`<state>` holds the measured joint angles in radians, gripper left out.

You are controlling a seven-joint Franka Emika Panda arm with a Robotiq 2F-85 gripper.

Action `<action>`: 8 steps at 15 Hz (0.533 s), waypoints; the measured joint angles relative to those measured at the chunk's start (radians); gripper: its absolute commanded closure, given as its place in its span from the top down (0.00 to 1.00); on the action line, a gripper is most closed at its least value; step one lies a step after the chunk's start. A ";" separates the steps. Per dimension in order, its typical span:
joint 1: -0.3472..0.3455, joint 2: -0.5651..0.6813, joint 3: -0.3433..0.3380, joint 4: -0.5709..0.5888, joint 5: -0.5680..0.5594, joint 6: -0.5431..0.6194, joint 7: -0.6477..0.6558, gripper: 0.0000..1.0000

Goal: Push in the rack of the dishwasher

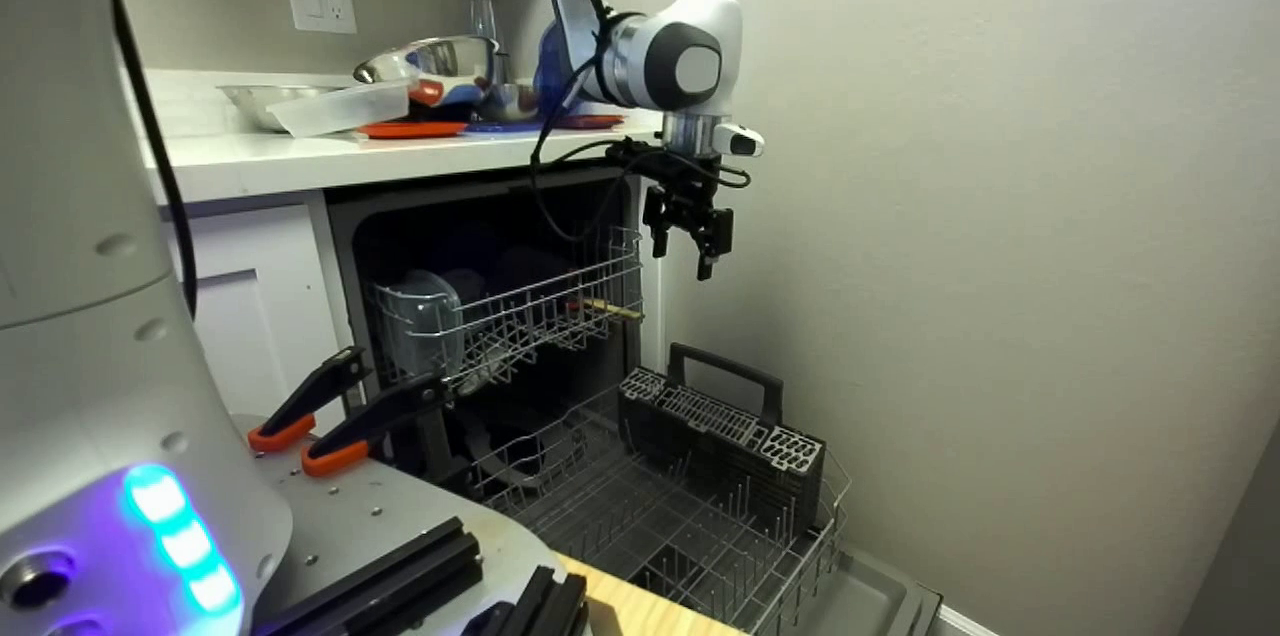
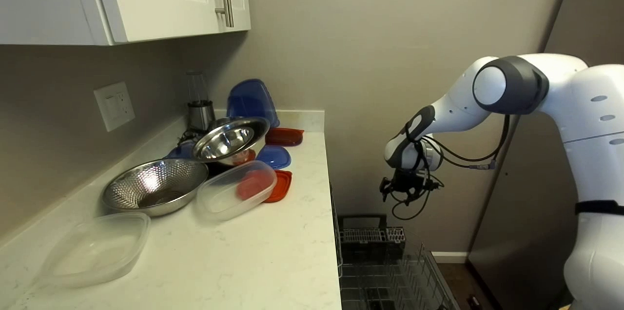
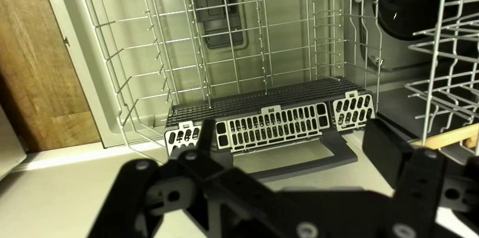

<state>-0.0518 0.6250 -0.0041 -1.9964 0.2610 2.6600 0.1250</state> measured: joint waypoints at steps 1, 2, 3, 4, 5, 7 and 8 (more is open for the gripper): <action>0.001 -0.014 -0.005 -0.019 -0.002 0.010 0.000 1.00; 0.002 -0.025 -0.008 -0.032 -0.003 0.015 0.000 1.00; 0.003 -0.030 -0.009 -0.038 -0.004 0.016 0.000 1.00; 0.003 -0.031 -0.009 -0.039 -0.004 0.016 0.000 1.00; 0.004 -0.031 -0.009 -0.039 -0.004 0.016 0.000 1.00; 0.004 -0.031 -0.009 -0.039 -0.004 0.016 0.000 1.00; 0.004 -0.031 -0.009 -0.039 -0.004 0.016 0.000 1.00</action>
<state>-0.0476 0.5945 -0.0129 -2.0352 0.2570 2.6761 0.1250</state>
